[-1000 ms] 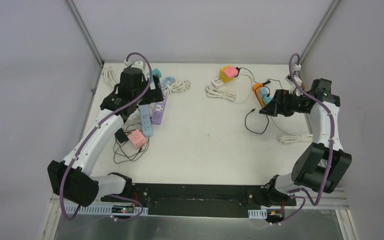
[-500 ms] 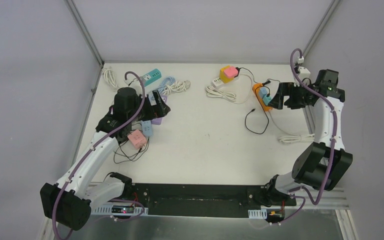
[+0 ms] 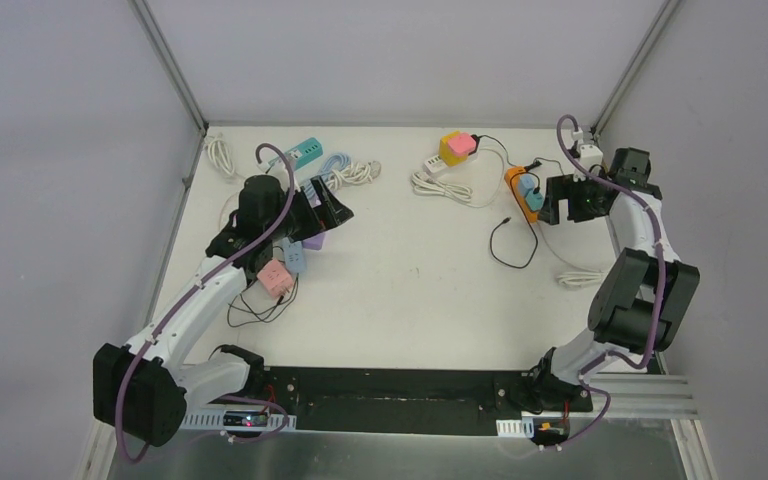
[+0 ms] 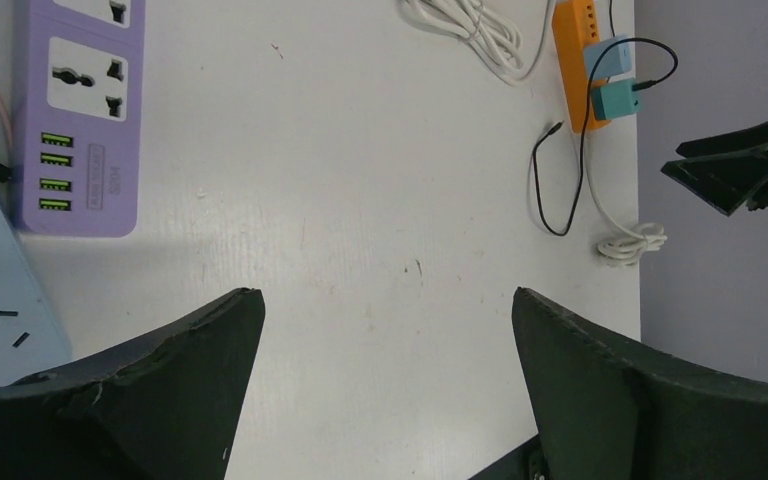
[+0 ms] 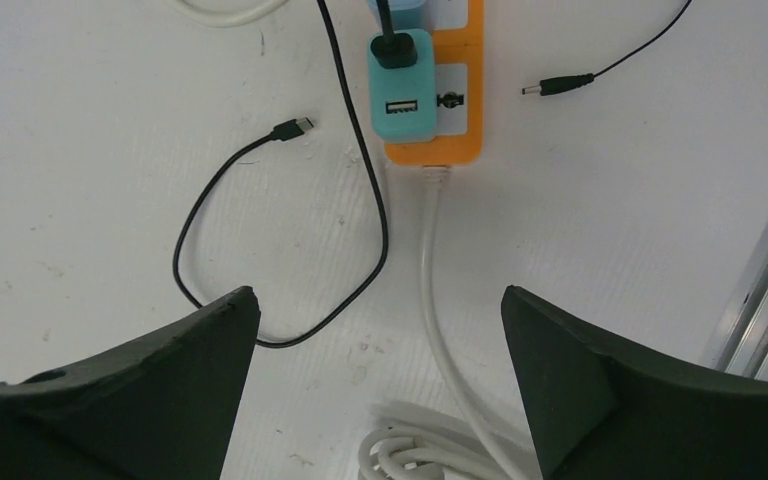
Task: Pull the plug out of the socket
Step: Move the socket to the center of the board.
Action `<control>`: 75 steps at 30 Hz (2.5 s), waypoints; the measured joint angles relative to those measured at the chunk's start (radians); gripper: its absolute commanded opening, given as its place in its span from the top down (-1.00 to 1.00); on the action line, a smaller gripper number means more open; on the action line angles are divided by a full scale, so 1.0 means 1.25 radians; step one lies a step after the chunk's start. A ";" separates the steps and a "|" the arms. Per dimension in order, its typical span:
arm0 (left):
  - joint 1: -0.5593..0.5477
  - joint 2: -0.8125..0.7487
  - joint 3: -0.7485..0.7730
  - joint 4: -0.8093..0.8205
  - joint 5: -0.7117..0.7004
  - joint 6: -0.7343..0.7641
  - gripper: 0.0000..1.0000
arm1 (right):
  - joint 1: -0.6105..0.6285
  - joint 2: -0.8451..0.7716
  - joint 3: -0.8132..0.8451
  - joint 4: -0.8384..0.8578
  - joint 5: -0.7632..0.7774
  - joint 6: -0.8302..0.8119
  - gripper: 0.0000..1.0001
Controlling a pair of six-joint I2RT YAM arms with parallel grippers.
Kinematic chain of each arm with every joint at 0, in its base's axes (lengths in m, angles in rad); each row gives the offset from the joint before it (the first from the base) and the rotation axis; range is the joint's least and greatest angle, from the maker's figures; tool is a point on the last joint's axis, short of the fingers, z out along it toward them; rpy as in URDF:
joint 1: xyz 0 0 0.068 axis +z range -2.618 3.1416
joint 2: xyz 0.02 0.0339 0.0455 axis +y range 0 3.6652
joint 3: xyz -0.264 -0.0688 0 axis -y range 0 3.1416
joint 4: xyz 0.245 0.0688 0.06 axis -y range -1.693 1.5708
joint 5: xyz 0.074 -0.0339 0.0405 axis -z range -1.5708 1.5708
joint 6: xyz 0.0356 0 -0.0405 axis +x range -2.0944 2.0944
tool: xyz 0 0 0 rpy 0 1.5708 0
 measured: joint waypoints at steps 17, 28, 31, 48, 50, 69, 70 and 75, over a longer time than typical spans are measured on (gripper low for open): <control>0.000 0.014 -0.127 0.181 0.026 -0.169 -0.94 | 0.027 0.142 -0.033 0.167 0.030 -0.104 -0.57; 0.000 0.020 -0.127 0.202 0.031 -0.198 -0.94 | 0.067 0.190 -0.044 0.255 0.060 -0.099 -0.55; 0.000 0.020 -0.130 0.202 0.031 -0.200 -0.95 | 0.072 0.198 -0.042 0.269 0.071 -0.099 -0.54; 0.000 0.020 -0.137 0.202 0.032 -0.202 -0.94 | 0.089 0.243 0.008 0.287 0.092 -0.099 -0.42; 0.000 0.020 -0.137 0.202 0.032 -0.204 -0.94 | 0.092 0.256 0.023 0.284 0.093 -0.099 -0.42; 0.000 0.033 -0.137 0.202 0.032 -0.213 -0.94 | 0.109 0.329 0.086 0.243 0.104 -0.093 0.24; 0.000 0.034 -0.137 0.202 0.032 -0.213 -0.94 | 0.109 0.329 0.086 0.243 0.104 -0.094 0.28; 0.000 0.036 -0.137 0.202 0.033 -0.213 -0.94 | 0.109 0.329 0.086 0.243 0.104 -0.094 0.40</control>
